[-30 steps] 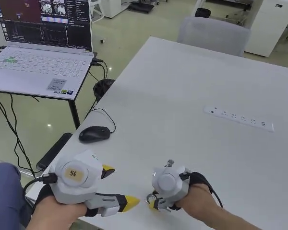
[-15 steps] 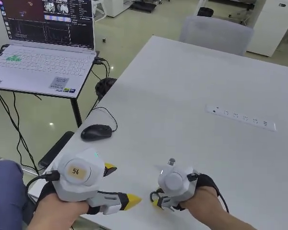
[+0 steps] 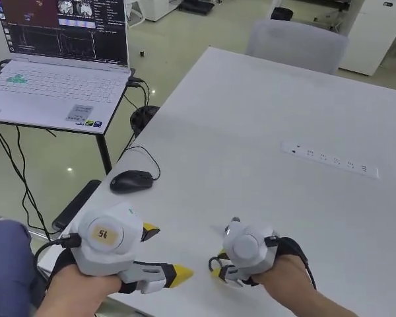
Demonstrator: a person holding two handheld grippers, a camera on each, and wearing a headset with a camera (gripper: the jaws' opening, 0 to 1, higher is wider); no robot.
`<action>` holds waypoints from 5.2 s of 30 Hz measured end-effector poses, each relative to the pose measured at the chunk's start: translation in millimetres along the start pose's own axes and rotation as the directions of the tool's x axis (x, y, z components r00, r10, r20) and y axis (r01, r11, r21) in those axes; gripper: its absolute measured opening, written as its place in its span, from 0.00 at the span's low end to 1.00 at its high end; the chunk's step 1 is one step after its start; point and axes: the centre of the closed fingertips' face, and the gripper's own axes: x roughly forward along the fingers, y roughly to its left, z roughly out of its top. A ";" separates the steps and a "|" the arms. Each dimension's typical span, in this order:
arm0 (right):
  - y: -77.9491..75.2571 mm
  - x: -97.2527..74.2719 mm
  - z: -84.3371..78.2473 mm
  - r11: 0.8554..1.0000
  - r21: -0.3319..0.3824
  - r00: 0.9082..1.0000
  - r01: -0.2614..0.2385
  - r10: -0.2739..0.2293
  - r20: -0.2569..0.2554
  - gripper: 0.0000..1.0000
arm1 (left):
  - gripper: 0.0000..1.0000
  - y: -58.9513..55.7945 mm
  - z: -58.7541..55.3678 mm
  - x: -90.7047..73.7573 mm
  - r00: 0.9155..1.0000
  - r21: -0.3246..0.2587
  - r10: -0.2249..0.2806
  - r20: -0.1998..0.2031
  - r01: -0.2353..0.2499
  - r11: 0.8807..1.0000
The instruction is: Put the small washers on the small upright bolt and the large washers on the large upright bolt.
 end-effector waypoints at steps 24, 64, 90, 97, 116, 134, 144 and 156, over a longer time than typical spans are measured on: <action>-81.7 -55.3 20.5 0.979 0.062 0.980 0.192 -0.195 0.040 0.23 | 0.62 -5.7 2.6 6.6 1.000 0.006 -0.021 -0.001 0.021 1.000; -96.9 -26.4 9.9 0.989 0.046 0.988 0.141 -0.138 -0.071 0.23 | 0.62 3.1 0.4 -0.3 1.000 -0.013 0.003 0.007 -0.003 1.000; -94.5 7.7 -9.0 0.991 0.095 0.981 0.093 -0.075 -0.180 0.23 | 0.62 5.5 -2.1 -1.2 1.000 -0.022 0.005 0.005 -0.005 1.000; -93.7 7.1 -11.9 0.990 0.114 0.981 0.089 -0.067 -0.182 0.24 | 0.62 6.2 -0.8 -0.7 1.000 -0.022 0.004 0.008 -0.004 1.000; -49.2 -11.9 -35.5 0.973 0.185 0.979 0.135 -0.102 -0.177 0.27 | 0.62 1.8 -0.3 9.5 1.000 -0.008 -0.022 0.000 0.022 1.000; 24.1 -44.6 -81.5 0.924 0.359 0.991 0.132 -0.134 -0.019 0.33 | 0.62 -5.9 -22.4 32.5 0.995 0.016 -0.073 -0.061 0.074 0.997; 20.1 -84.9 -119.0 0.857 0.469 0.969 0.212 -0.248 0.016 0.41 | 0.63 -12.7 -23.7 44.4 0.992 0.035 -0.104 -0.077 0.107 0.994; 14.7 -111.8 -127.6 0.802 0.561 0.941 0.204 -0.318 0.113 0.57 | 0.63 -21.1 -16.3 52.9 0.988 0.069 -0.128 -0.086 0.134 0.989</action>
